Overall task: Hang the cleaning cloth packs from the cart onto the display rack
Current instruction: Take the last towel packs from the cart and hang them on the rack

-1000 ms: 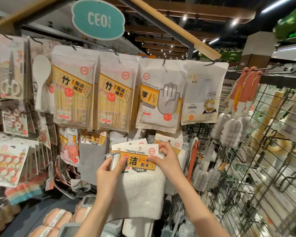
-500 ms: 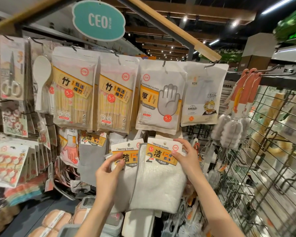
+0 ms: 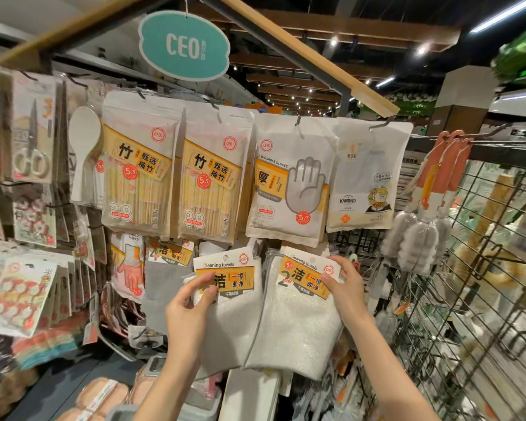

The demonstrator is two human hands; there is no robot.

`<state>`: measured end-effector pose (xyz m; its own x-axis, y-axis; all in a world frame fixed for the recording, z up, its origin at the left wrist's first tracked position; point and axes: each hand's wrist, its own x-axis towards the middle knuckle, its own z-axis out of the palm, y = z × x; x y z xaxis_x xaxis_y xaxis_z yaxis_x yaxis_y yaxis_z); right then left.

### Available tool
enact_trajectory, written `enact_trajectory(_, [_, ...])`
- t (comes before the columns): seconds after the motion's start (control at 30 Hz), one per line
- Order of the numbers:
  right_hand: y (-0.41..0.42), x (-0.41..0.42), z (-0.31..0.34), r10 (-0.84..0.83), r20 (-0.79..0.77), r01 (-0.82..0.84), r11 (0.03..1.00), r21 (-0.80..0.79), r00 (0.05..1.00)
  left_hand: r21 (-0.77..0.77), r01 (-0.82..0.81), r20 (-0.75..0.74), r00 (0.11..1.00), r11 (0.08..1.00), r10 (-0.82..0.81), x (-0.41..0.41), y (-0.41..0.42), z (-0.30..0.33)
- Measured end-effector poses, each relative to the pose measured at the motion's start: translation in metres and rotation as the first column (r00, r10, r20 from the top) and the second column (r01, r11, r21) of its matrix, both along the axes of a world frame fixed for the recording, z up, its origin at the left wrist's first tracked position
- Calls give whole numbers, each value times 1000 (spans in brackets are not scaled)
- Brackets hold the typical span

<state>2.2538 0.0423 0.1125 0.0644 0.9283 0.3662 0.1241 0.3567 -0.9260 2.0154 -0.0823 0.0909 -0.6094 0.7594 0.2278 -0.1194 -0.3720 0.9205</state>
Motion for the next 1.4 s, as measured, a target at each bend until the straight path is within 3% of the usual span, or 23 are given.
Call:
enact_trajectory(0.6, [0, 3, -6, 13, 165, -3, 998, -59, 986, -29, 0, -16, 1000, 1000, 0, 9, 4, 0])
enact_trajectory(0.83, [5, -1, -12, -27, 144, 37, 997, -68, 989, -37, -13, -6, 1000, 999, 13, 4, 4, -2])
enact_trajectory(1.03, [15, -9, -14, -107, 112, 119, 987, -105, 988, -28, -16, -15, 1000, 999, 15, 3, 4, -2])
enact_trajectory(1.4, [34, -27, -13, -412, 308, 463, 879, -112, 857, -24, -5, -16, 1000, 1000, 4, 4, 7, 1])
